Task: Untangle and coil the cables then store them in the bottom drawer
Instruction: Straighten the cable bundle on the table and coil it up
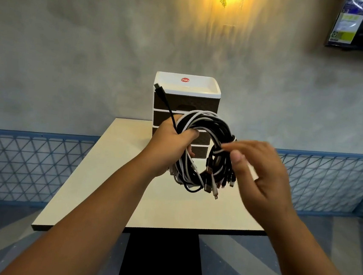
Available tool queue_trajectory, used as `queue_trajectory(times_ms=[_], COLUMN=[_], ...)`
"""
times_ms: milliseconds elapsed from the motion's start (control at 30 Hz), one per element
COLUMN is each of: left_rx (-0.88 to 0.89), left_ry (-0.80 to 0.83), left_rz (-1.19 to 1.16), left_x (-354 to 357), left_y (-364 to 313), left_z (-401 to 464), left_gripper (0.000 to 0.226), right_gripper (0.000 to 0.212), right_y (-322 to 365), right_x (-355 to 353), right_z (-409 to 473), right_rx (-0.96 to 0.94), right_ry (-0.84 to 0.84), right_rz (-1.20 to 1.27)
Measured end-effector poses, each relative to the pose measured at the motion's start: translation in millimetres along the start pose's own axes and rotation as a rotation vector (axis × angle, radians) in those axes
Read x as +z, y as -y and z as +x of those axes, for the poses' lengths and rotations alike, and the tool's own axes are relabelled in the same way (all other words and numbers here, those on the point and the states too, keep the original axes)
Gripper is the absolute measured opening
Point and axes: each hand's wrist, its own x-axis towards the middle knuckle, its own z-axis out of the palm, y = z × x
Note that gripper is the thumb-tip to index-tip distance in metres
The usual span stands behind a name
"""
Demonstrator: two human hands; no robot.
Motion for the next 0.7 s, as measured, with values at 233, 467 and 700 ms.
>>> queue_trajectory(times_ms=[233, 467, 700], left_rx=[0.020, -0.038, 0.020], left_ry=[0.150, 0.206, 0.227], left_rz=[0.072, 0.055, 0.076], left_x=[8, 4, -5], left_y=[4, 2, -1], left_z=[-7, -15, -21], left_gripper=[0.013, 0.015, 0.027], right_gripper=[0.047, 0.025, 0.015], right_y=[28, 7, -6], right_x=[-3, -10, -12], right_z=[89, 118, 113], right_rx=[-0.417, -0.350, 0.203], right_ry=[0.251, 0.544, 0.653], right_rz=[-0.303, -0.422, 0.254])
